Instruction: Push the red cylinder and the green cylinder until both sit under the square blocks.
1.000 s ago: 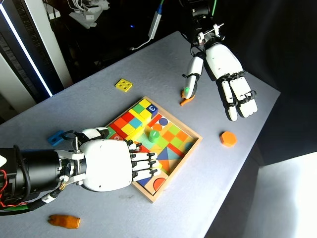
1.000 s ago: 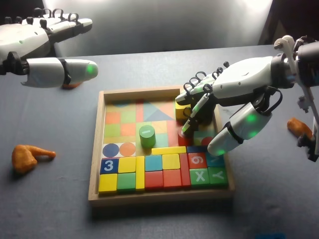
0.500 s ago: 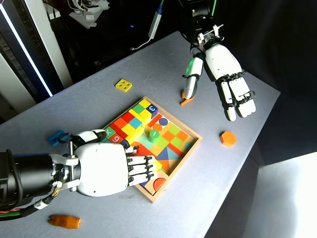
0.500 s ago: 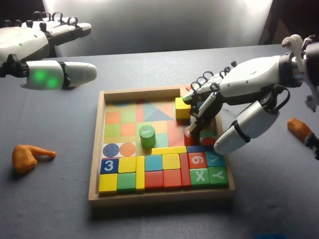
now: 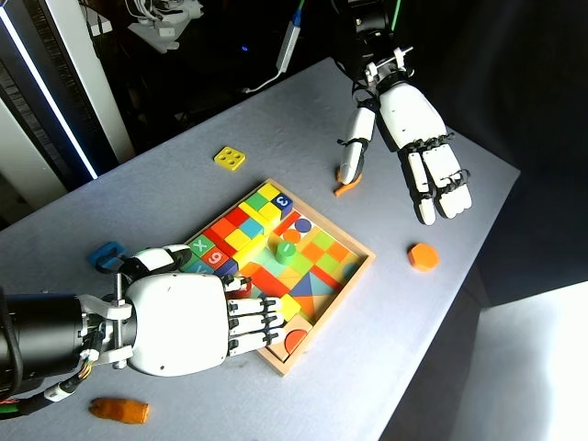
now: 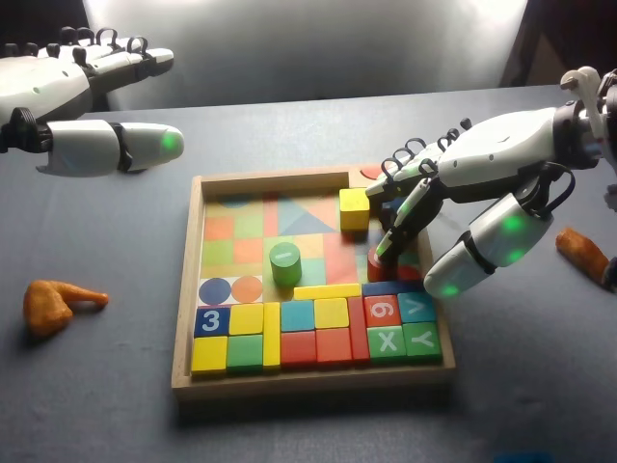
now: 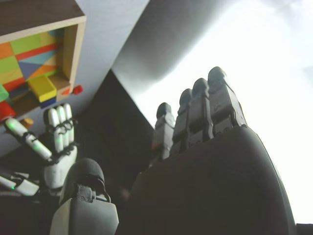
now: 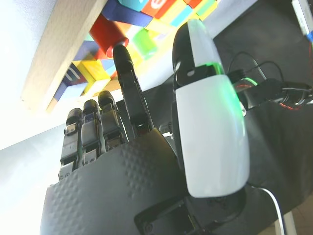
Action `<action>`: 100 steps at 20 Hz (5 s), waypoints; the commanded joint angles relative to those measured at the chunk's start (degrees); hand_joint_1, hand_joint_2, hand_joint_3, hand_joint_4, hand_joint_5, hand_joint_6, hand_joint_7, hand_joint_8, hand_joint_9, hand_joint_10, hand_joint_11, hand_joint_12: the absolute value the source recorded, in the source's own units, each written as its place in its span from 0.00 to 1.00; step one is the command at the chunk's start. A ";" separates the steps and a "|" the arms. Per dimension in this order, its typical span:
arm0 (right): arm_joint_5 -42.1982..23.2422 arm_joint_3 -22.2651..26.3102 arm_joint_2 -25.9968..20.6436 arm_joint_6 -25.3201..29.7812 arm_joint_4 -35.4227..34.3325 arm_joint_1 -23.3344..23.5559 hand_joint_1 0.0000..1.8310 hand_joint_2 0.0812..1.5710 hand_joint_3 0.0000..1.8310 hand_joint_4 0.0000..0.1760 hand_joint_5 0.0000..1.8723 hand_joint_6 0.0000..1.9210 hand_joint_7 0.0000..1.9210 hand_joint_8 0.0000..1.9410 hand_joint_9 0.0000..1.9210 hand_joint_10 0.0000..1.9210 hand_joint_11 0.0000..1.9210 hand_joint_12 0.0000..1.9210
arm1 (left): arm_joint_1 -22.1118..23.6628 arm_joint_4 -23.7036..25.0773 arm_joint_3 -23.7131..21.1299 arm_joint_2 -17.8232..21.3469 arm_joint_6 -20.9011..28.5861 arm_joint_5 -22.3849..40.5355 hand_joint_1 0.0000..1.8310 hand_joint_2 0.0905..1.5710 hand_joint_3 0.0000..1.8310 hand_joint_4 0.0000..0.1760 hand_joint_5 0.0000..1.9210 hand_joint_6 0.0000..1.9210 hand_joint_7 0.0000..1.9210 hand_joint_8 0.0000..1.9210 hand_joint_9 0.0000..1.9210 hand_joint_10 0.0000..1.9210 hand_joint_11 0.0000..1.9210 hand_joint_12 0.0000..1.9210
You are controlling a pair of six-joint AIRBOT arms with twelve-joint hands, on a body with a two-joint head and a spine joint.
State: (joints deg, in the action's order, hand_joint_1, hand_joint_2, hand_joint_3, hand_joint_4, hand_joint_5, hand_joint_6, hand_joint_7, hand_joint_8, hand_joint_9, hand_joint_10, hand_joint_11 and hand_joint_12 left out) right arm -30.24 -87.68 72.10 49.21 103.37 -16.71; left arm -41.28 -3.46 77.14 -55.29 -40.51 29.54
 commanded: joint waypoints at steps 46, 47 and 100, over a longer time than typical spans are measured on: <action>-1.36 3.41 -4.98 2.94 -0.13 -1.95 0.16 0.66 0.00 0.93 0.35 0.00 0.00 0.00 0.00 0.00 0.00 0.08 | -1.55 -2.81 0.21 0.71 0.10 7.47 0.00 0.69 0.00 0.65 0.04 0.00 0.00 0.00 0.00 0.00 0.00 0.00; -1.30 3.41 -5.00 2.93 -0.13 -1.76 0.17 0.66 0.00 0.89 0.35 0.00 0.00 0.00 0.00 0.00 0.00 0.06 | -1.68 -2.94 0.21 0.71 0.10 7.52 0.00 0.68 0.00 0.71 0.03 0.00 0.00 0.00 0.00 0.00 0.00 0.00; -1.12 -2.04 9.26 -16.65 -19.60 1.60 0.15 0.63 0.00 1.00 0.30 0.00 0.01 0.00 0.00 0.00 0.00 0.00 | 0.76 -3.00 3.50 -3.10 -1.12 3.50 0.00 0.68 0.00 0.62 0.01 0.00 0.00 0.00 0.00 0.00 0.01 0.01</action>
State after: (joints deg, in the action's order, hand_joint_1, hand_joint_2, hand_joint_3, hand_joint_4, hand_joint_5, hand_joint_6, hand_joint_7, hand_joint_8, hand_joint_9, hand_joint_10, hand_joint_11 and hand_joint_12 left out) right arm -29.50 -89.69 81.49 32.32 87.02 -15.62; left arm -41.17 -5.76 80.23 -58.22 -41.78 26.85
